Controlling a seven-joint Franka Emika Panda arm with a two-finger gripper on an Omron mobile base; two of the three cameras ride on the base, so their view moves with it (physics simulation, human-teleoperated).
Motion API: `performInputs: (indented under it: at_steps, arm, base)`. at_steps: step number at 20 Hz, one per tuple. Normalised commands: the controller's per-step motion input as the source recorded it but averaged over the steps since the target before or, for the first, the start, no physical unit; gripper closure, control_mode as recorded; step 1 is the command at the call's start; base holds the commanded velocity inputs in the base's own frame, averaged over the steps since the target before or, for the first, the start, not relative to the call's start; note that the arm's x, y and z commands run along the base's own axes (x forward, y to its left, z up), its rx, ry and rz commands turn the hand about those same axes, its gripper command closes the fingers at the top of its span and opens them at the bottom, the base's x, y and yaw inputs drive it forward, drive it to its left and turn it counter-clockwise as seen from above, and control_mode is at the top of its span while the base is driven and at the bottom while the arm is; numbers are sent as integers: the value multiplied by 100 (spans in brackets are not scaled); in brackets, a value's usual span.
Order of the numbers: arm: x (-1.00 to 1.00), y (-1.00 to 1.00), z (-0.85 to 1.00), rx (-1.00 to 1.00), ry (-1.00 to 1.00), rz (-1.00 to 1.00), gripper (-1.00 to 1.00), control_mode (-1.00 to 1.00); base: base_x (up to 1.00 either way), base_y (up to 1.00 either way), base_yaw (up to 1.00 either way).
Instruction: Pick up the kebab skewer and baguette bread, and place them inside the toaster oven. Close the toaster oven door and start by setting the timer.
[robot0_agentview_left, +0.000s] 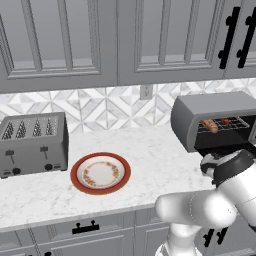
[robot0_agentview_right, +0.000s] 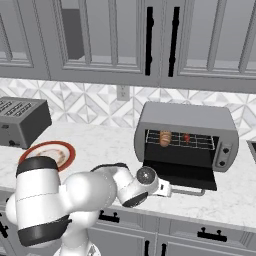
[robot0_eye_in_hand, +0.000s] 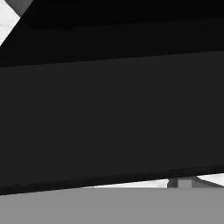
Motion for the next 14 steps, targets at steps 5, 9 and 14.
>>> performInputs:
  at_steps: [5,9,14]
  arm:
    - [38,5,25,0,-13,-3,-100,-100]
    - [49,1,42,0,-6,0,-100,-100]
    - [55,0,54,0,-1,0,-100,-100]
  base:
    - [0,0,0]
    - [0,0,0]
    - [0,0,0]
